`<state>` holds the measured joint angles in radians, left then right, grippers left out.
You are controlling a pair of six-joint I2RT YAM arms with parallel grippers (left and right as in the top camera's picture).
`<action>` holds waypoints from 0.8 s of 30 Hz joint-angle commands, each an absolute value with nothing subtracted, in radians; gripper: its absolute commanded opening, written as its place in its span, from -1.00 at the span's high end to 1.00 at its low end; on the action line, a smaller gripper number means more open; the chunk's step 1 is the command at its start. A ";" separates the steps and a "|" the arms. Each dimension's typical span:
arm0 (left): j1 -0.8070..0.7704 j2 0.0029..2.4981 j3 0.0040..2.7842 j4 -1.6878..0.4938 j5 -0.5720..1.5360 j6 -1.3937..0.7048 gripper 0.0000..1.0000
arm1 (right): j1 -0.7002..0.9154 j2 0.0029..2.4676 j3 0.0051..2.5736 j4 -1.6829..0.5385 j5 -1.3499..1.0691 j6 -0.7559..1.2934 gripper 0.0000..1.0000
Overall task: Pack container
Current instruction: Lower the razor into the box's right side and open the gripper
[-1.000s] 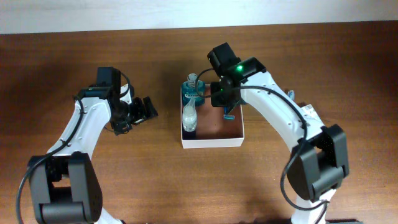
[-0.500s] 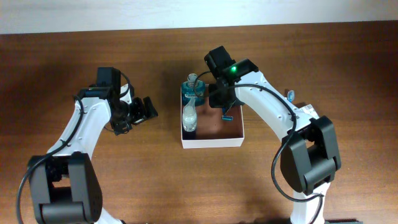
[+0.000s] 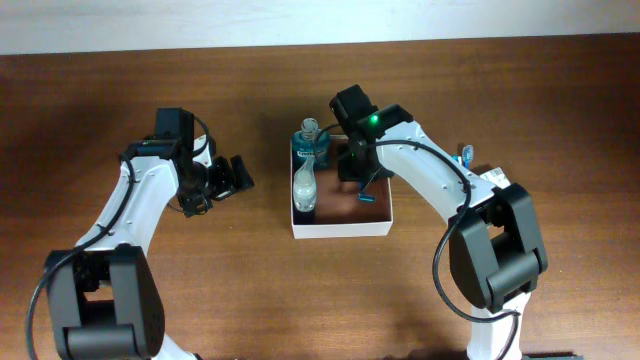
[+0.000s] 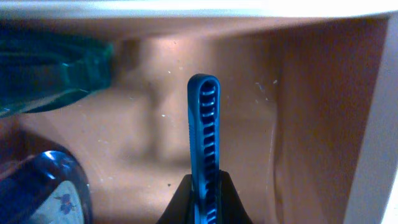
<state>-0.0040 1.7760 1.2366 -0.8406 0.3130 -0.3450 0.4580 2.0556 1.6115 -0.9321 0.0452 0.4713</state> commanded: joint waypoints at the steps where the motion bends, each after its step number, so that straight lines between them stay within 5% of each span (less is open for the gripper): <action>1: -0.002 1.785 1.230 -0.841 0.313 -0.344 -0.99 | 0.448 2.069 1.576 -0.909 0.066 0.484 0.92; 11: -0.002 1.785 1.230 -0.841 0.313 -0.344 -0.99 | 0.443 2.069 1.541 -0.863 0.065 0.476 0.80; 16: -0.002 1.785 1.230 -0.841 0.313 -0.344 -0.99 | 0.444 2.069 1.541 -0.856 0.057 0.445 0.40; 24: -0.002 1.785 1.230 -0.841 0.313 -0.344 -0.99 | 0.444 2.012 1.619 -0.922 0.034 0.433 0.35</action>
